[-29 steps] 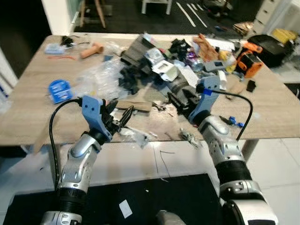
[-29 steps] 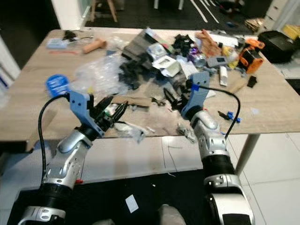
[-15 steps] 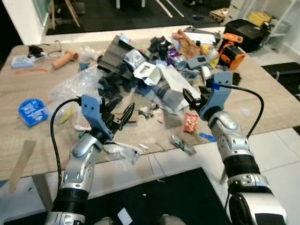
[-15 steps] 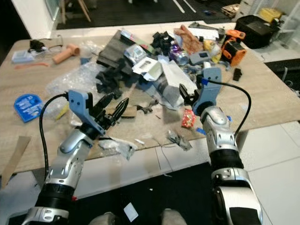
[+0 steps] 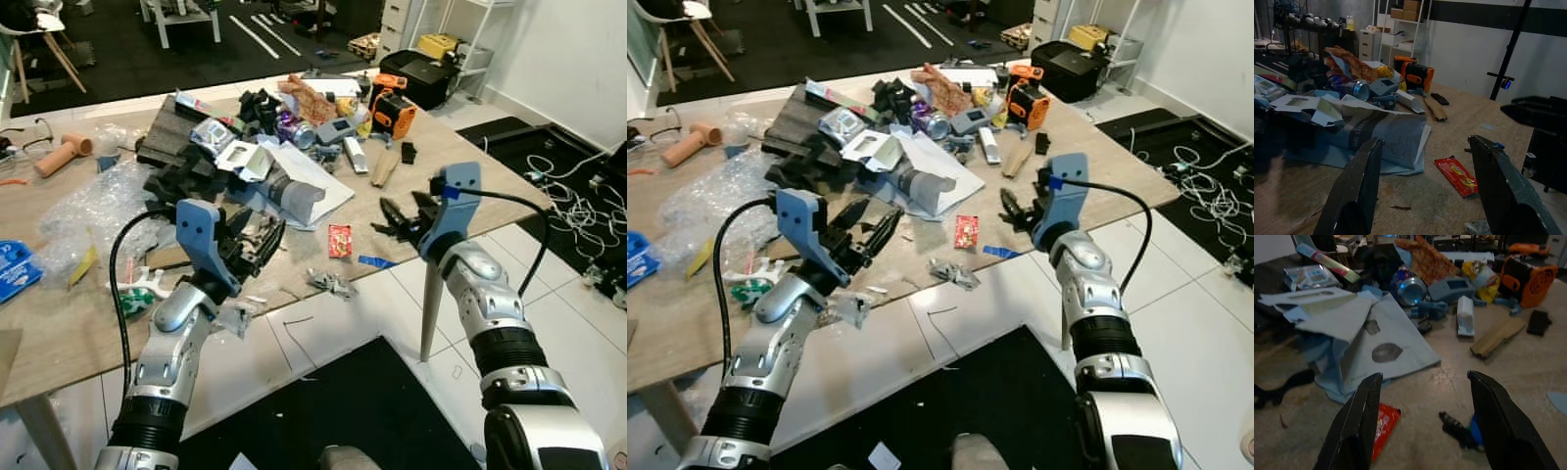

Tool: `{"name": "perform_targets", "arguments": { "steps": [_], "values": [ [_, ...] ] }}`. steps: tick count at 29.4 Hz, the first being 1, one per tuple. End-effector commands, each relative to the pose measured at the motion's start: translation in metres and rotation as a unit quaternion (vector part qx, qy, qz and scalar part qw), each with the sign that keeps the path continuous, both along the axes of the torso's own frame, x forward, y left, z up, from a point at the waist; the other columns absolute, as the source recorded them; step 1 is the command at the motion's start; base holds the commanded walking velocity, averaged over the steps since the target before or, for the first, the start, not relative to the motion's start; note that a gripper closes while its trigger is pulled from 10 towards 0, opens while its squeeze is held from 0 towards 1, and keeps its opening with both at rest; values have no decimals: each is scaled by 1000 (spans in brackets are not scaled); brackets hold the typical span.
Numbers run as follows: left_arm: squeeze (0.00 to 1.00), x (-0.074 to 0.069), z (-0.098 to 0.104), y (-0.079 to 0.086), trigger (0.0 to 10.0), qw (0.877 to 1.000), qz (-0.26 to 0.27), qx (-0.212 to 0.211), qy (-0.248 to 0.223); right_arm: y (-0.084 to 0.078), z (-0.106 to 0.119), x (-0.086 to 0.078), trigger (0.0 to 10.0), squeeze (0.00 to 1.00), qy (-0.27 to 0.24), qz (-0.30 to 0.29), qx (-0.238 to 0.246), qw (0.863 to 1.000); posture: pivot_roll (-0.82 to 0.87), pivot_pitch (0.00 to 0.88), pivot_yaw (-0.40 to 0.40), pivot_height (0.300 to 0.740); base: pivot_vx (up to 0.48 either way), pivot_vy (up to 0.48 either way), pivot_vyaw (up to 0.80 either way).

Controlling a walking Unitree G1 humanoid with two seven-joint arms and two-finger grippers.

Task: Picking trash to rubbish bin

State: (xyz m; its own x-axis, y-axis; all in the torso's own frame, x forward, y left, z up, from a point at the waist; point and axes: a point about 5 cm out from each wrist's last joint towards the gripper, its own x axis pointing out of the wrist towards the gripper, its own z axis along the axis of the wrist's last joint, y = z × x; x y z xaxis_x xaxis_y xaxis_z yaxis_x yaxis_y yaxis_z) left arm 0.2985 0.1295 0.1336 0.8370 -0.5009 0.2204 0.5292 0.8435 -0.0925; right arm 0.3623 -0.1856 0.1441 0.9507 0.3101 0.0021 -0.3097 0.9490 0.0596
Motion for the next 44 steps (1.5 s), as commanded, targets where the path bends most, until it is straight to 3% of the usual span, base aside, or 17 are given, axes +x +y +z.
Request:
{"name": "perform_targets", "arguments": {
  "steps": [1, 10, 21, 28, 30, 34, 37, 40, 42, 44],
  "values": [
    [0, -1, 1, 4, 10000, 1000, 8, 11, -5, -4, 11, 3, 10000, 0, -22, 3, 6, 1000, -116, 0, -42, 740, 0, 0, 0],
    [0, 0, 1, 5, 10000, 1000, 14, 19, -7, -7, 14, 2, 10000, 0, -30, 21, 1, 999, -117, 0, -40, 740, 0, 0, 489],
    [0, 1, 9, 12, 10000, 999, 19, 39, -22, -24, 4, 8, 10000, 0, 16, -10, -47, 999, -111, 0, -33, 740, 0, 0, 48],
    [0, -9, 36, 45, 10000, 996, 21, 63, -50, -47, 22, 11, 10000, 0, -3, -55, -73, 996, -126, 0, -3, 740, 0, 0, 0],
    [0, -16, 49, 47, 10000, 995, -10, 65, -70, -55, 26, 10, 10000, 0, -8, -69, -74, 995, -122, 0, 1, 740, 0, 0, 0],
    [0, -21, 54, 43, 10000, 993, -31, 77, -84, -59, 26, 9, 10000, 0, -6, -74, -71, 995, -118, 0, 2, 740, 0, 0, 0],
    [0, -37, 56, 33, 10000, 981, -97, 129, -105, -59, 23, 8, 10000, 0, 1, -70, -52, 996, -117, 24, 4, 740, 0, 0, 0],
    [0, -43, 53, 30, 10000, 976, -116, 149, -106, -58, 22, 7, 10000, 0, 1, -63, -47, 997, -116, 38, 4, 740, 0, 0, 0],
    [0, -60, 45, 26, 10000, 963, -169, 187, -92, -55, 21, 7, 10000, 0, 1, -54, -41, 998, -112, 71, 3, 740, 0, 0, 0],
    [0, -76, 43, 20, 10000, 954, -216, 194, -80, -55, 23, 7, 10000, 0, -4, -55, -36, 998, -108, 100, 0, 740, 0, 0, 0]
  ]
}}
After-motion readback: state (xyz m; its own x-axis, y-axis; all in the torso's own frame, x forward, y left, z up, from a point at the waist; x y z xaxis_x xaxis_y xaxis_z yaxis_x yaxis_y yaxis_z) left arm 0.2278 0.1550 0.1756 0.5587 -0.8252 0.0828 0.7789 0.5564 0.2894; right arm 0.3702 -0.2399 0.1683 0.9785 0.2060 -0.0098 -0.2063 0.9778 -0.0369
